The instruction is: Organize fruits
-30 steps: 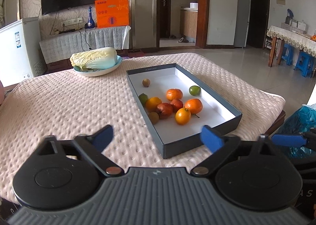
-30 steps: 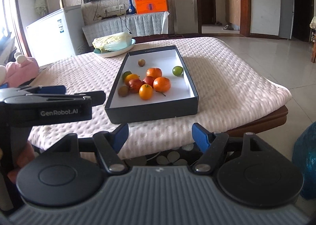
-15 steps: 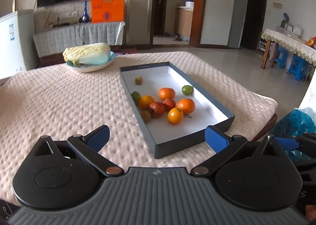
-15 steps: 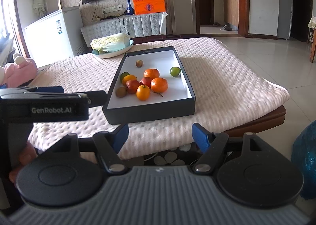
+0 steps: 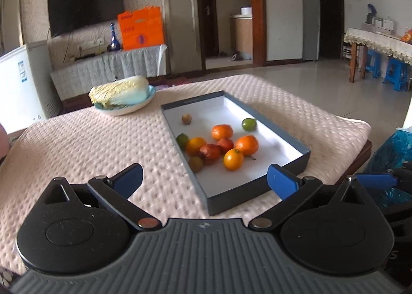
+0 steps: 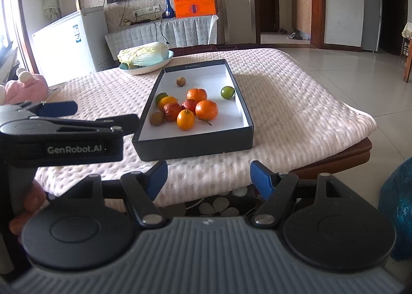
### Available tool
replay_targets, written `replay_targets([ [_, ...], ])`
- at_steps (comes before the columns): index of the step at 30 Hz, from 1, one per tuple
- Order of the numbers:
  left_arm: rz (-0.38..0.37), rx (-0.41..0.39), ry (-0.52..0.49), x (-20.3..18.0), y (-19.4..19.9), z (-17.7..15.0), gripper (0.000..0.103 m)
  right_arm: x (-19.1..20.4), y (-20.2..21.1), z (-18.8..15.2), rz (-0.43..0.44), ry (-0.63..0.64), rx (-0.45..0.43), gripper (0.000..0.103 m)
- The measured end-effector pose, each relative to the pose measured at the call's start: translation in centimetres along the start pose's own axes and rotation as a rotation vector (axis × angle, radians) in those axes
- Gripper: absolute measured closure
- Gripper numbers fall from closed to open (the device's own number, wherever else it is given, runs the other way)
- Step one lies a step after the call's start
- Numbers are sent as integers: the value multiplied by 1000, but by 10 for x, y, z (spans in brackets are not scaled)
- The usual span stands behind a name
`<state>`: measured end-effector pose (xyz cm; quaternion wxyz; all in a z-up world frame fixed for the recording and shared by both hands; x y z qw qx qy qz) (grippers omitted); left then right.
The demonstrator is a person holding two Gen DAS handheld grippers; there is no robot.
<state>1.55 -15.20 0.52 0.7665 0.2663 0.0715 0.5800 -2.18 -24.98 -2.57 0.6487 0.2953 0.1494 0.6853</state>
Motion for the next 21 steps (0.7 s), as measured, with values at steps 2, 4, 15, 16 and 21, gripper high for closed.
replay_targets([
  [2,-7,-12,-8,-4,3,2,0,0,-1,-1,-2,6,11,30],
  [4,-18,-19,-12,-8,5,3,0,0,-3,-3,-9,13,22,30],
  [15,-48,-30,-29,-16,10,5,0,0,-4,-5,-13,25,30,30],
  [16,-58,-37,-25,-17,11,5,0,0,-4,-6,-13,23,30,30],
  [21,-73,-43,-41,-25,14,5,0,-1,-3,-6,-12,20,28,30],
])
Point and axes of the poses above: each gripper's, at about its wrist camera, not at the fingertips, and y roughly against the way its jaws point, x to its left, z to its top, the point moved 10 cm from there along -y, roughly the way its jaws point, and after that the axes turned 8 degrees about -y, right-handed, at the moved point
